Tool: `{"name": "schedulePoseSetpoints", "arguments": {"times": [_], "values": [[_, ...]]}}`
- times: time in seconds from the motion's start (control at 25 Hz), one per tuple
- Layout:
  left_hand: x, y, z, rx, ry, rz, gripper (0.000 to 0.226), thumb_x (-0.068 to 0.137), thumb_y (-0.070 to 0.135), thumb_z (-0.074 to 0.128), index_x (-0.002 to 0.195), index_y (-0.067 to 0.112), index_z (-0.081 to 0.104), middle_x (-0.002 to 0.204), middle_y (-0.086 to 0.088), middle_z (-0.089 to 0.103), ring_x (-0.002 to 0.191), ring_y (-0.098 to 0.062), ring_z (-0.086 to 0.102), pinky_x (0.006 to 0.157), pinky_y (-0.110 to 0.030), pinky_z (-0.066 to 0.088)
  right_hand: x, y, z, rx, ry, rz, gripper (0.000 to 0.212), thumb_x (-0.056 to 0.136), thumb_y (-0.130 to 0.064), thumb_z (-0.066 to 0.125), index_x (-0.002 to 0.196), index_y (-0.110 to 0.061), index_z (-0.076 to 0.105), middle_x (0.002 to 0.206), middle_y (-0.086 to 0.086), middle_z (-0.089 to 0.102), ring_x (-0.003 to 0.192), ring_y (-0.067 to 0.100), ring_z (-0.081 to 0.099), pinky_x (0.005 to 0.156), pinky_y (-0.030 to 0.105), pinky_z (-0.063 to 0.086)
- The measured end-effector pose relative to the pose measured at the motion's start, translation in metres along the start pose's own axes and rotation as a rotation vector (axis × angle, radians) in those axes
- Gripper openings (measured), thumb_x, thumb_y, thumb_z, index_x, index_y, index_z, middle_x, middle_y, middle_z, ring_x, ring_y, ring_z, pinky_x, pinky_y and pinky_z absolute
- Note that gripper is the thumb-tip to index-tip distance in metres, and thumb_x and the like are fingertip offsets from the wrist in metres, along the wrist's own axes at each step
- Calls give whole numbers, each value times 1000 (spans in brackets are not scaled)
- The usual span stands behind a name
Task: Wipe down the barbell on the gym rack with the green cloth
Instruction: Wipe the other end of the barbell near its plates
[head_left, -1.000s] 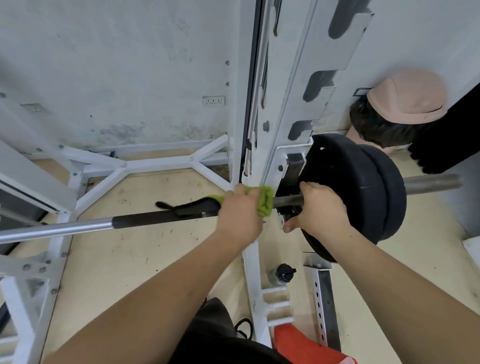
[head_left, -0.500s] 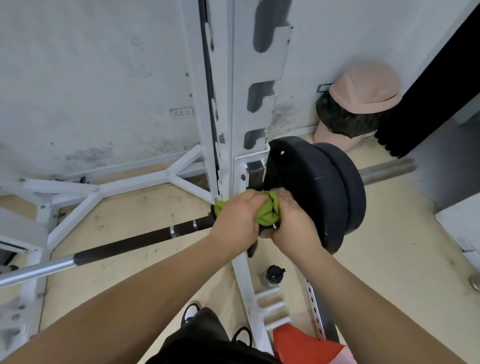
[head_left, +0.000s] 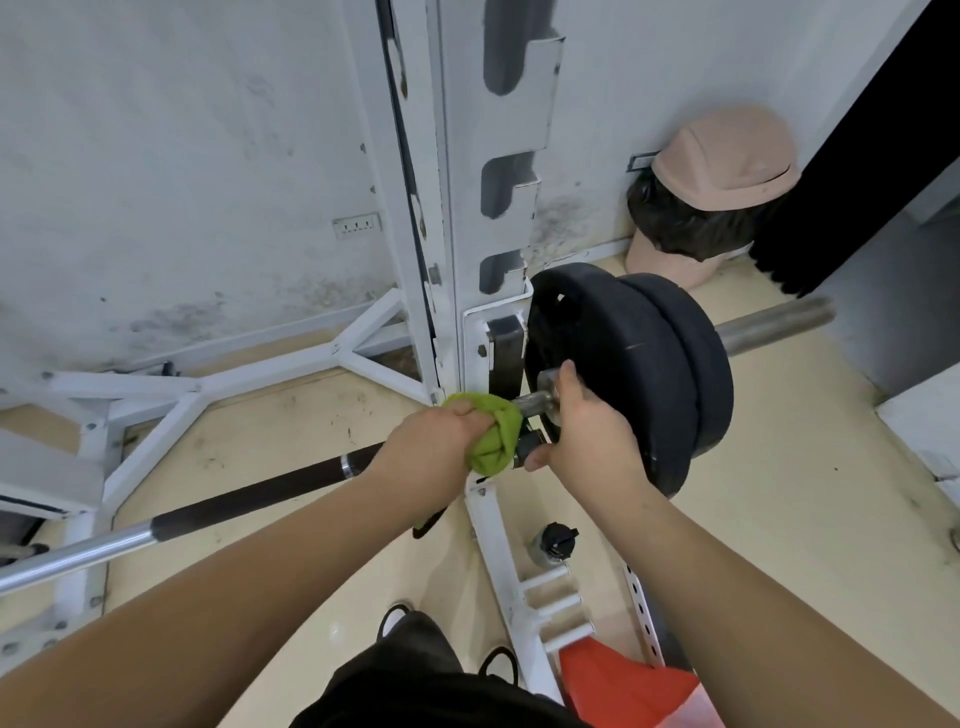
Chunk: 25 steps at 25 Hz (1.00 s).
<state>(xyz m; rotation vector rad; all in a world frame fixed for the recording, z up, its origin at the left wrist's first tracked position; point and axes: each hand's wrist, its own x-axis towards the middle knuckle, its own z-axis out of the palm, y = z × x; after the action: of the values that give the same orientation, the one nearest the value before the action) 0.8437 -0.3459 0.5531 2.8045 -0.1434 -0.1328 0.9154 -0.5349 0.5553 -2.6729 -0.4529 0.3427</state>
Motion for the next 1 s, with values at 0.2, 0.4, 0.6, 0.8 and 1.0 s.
{"name": "schedulePoseSetpoints", "arguments": {"times": [0.2,0.4,0.6,0.8,1.0], "values": [[48,47,1,-247,28,24,56,71,5,70,124,23,67,102,-4,66,94,-28,65,70,-34,49,0,-2,1,-115,-1,0,123,76,-30,87,163,-7,3,156,11,42,134,24,51,96,33,48],[-2,19,-5,193,-76,-108,48,82,-4,58,124,17,56,120,-6,47,104,-30,58,66,-37,43,1,1,7,-145,23,-85,112,70,-30,91,160,-12,25,165,7,31,152,18,27,115,31,35],[27,21,-2,71,18,26,58,78,-6,58,131,17,59,104,-8,53,94,-33,60,73,-42,51,2,-2,3,-162,31,-81,108,61,-29,95,152,-10,40,162,6,37,149,17,35,111,30,39],[12,20,-3,115,-49,-96,51,81,1,62,128,18,57,108,-5,46,83,-28,57,61,-36,41,0,-8,-1,-239,42,-66,103,60,-33,94,147,-11,43,157,5,42,140,19,46,96,34,50],[-4,6,-14,143,-20,-220,47,79,-6,56,121,15,59,103,-5,45,82,-29,59,68,-39,50,-1,-6,-1,-222,39,-68,104,64,-33,93,151,-11,40,161,5,37,145,17,40,104,34,47]]}}
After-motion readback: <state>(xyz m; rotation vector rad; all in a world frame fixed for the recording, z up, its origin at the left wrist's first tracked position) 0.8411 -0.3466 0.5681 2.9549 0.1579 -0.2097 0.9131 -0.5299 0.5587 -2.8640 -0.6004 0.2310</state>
